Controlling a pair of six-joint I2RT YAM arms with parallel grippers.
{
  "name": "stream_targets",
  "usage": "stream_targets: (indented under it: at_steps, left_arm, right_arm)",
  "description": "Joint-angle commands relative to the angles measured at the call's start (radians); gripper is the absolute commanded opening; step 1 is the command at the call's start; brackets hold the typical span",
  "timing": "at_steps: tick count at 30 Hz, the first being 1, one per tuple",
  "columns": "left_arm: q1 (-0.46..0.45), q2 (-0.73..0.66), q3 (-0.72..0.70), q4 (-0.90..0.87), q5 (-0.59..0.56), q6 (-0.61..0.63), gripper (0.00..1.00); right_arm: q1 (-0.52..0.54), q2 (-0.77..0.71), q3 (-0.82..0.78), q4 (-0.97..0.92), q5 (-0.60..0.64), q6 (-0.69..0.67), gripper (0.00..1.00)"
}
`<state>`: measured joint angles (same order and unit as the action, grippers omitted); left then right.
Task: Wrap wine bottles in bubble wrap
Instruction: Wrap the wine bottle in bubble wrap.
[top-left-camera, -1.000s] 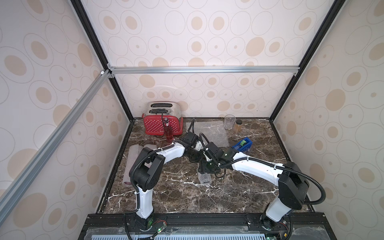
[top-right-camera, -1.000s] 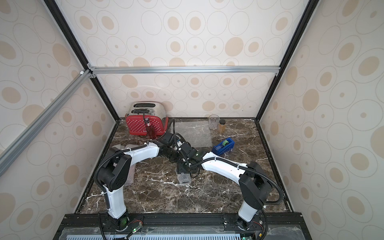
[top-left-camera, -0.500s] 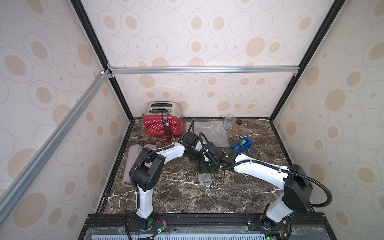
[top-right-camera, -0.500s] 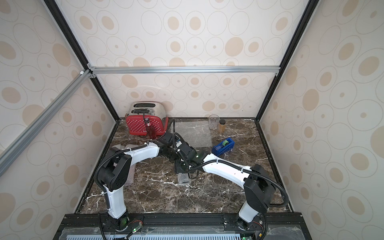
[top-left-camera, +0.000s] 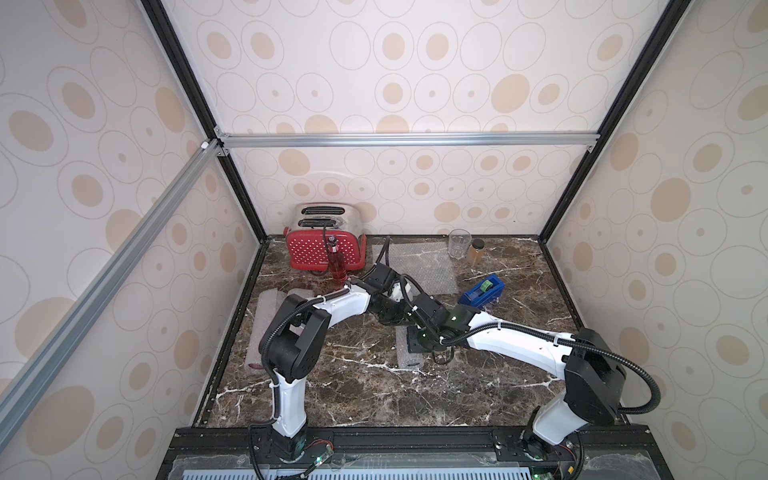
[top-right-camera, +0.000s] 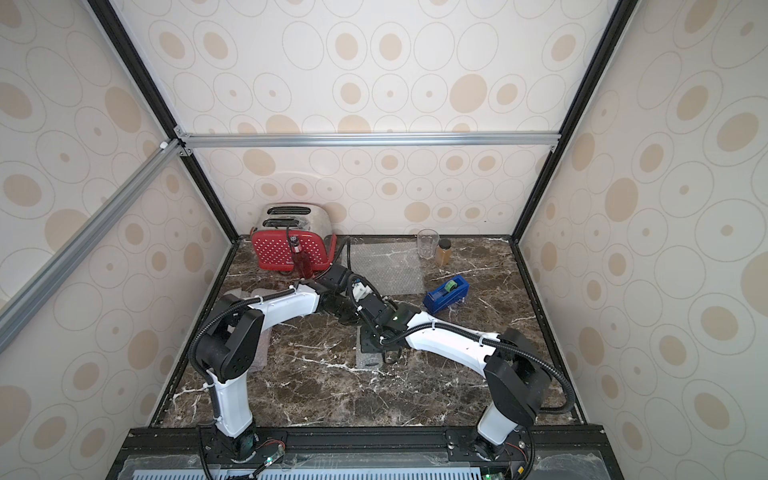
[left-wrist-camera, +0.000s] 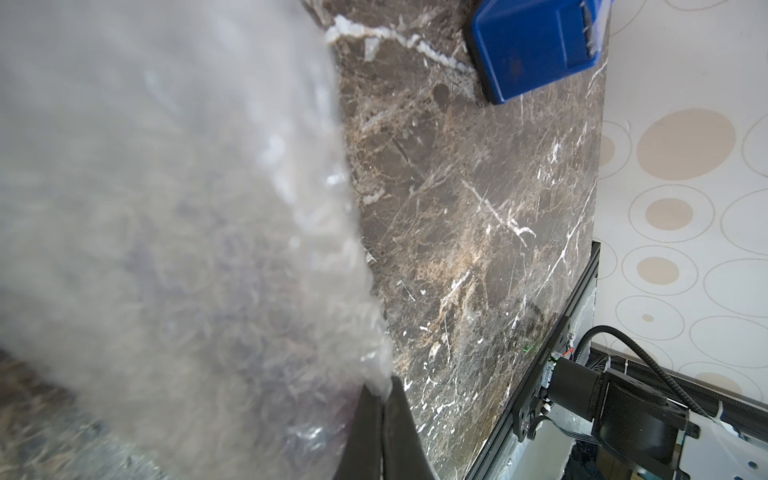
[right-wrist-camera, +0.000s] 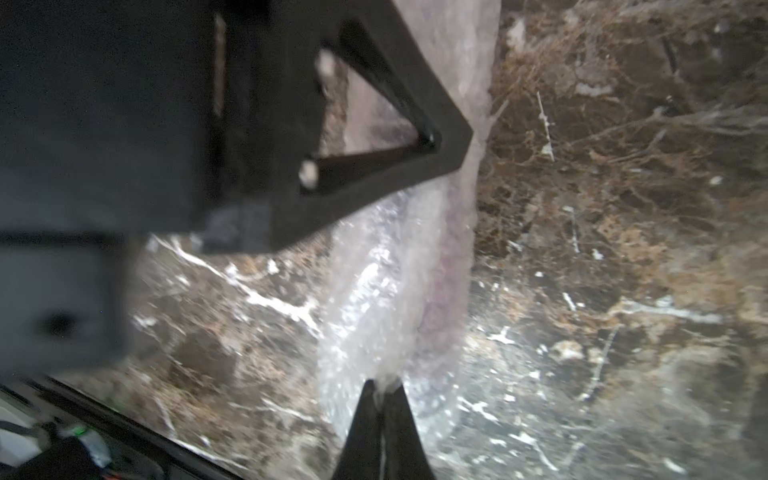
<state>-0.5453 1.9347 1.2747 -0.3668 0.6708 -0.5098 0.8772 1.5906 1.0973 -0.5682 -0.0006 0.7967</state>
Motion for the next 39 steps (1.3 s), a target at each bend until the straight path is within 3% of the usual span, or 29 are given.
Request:
stream_targets:
  at_steps: [1,8,12,18,26,30,35,39]
  left_arm:
    - [0.009,0.09,-0.055,-0.166,-0.209,0.04,0.06]
    - [0.009,0.096,-0.046,-0.174,-0.225,0.044,0.19]
    - [0.009,0.096,-0.045,-0.18,-0.235,0.05,0.26]
    - [0.009,0.092,-0.051,-0.176,-0.238,0.055,0.28]
    - [0.01,0.089,-0.054,-0.175,-0.241,0.057,0.27]
    - [0.01,0.085,-0.058,-0.173,-0.243,0.06,0.27]
    - [0.01,0.071,-0.065,-0.171,-0.247,0.065,0.27]
    - [0.01,0.057,-0.07,-0.166,-0.246,0.068,0.27]
  right_arm:
    - [-0.024,-0.068,-0.047,-0.019,-0.007,0.013,0.0]
    - [-0.032,-0.043,-0.105,0.022,-0.063,0.012,0.01]
    - [-0.035,-0.011,-0.11,0.042,-0.096,0.008,0.11]
    - [-0.063,-0.015,-0.067,-0.007,-0.11,-0.053,0.21]
    - [-0.144,-0.045,-0.053,0.08,-0.204,-0.137,0.35]
    - [-0.15,0.03,-0.035,0.13,-0.276,-0.145,0.32]
    - [-0.15,0.091,-0.048,0.163,-0.32,-0.13,0.09]
    - [-0.15,0.074,-0.11,0.195,-0.319,-0.102,0.03]
